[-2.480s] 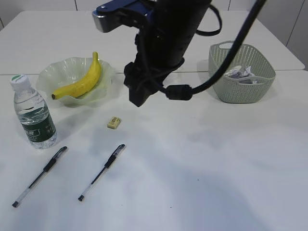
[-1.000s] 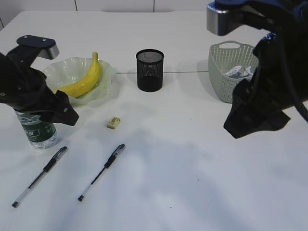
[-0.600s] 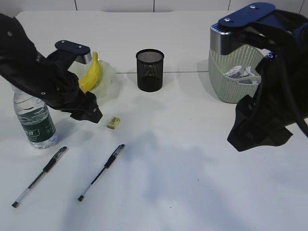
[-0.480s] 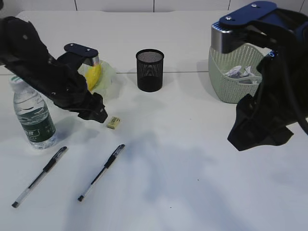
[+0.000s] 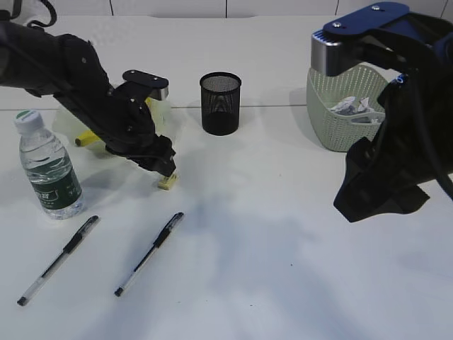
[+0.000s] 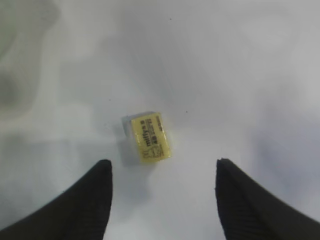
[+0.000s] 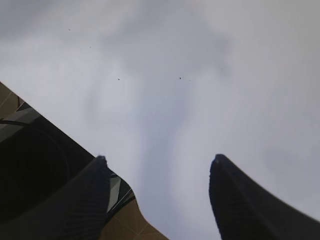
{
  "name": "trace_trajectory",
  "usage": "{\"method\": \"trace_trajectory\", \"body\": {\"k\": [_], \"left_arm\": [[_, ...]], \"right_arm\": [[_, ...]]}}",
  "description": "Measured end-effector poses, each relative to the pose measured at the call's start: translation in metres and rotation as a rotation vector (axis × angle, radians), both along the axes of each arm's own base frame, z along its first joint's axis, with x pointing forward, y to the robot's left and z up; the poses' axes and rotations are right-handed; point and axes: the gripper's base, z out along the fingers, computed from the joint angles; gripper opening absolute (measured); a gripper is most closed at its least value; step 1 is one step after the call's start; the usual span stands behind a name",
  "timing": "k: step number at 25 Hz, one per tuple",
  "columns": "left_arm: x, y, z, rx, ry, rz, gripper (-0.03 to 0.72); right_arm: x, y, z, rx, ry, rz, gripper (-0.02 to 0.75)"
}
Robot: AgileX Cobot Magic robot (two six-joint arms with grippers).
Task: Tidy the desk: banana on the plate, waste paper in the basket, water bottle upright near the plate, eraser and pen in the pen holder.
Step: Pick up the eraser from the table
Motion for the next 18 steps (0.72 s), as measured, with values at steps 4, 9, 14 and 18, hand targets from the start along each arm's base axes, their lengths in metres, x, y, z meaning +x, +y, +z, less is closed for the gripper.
{"method": "trace_trajectory", "body": {"k": [4,9,14,18], "left_arm": [[0.011,-0.005,-0.011,0.010,0.023,-0.005,0.467],[0.018,-0.009,-0.023,0.013,0.043,-0.003,0.467],[0.020,-0.009,-0.033,0.019,0.060,0.000,0.467],[0.020,-0.009,-0.032,0.019,0.056,0.002,0.467]], "right_arm": [[0.000,0.000,0.000,0.001,0.003,-0.006,0.465],[-0.001,-0.001,0.000,-0.003,0.012,-0.010,0.465],[-0.001,-0.001,-0.001,-0.008,0.018,-0.010,0.465],[-0.001,-0.001,-0.001,-0.008,0.018,-0.010,0.465]]}}
